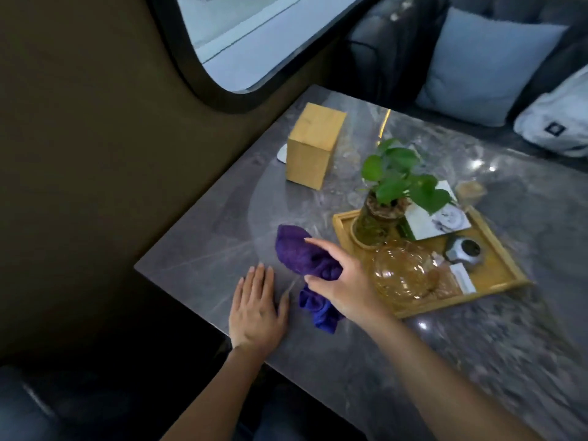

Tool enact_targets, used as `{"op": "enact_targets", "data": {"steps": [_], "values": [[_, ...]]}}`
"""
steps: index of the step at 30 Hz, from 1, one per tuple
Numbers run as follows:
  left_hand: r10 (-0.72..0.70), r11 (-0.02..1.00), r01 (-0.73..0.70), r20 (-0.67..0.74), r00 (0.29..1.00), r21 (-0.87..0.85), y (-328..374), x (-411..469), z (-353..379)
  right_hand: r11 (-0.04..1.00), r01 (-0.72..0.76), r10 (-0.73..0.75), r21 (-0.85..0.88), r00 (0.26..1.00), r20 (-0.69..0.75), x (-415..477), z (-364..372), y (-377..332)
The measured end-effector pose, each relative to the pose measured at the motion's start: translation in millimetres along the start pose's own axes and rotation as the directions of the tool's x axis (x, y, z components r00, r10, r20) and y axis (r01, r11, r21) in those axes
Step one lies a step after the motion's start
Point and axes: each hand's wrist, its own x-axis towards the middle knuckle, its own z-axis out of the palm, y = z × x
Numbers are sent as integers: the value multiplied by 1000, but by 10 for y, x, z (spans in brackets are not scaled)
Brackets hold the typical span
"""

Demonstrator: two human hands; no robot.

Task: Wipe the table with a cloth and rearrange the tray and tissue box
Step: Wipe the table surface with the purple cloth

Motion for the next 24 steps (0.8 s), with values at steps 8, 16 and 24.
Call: {"op": "enact_targets", "data": {"steps": [8,16,24], "values": [[2,999,-2,4,1000,-39,643,-31,117,997,-77,74,-11,980,-187,-624,-761,358],[4,1000,-3,60,998,-15,1043,-125,263,938,-240,91,-252,868,-489,-1176,-1549,751],[-2,1000,1,59,998,18,1059,-143,253,612,-561,258,-557,808,-530,-1631,-1913,1343]]}}
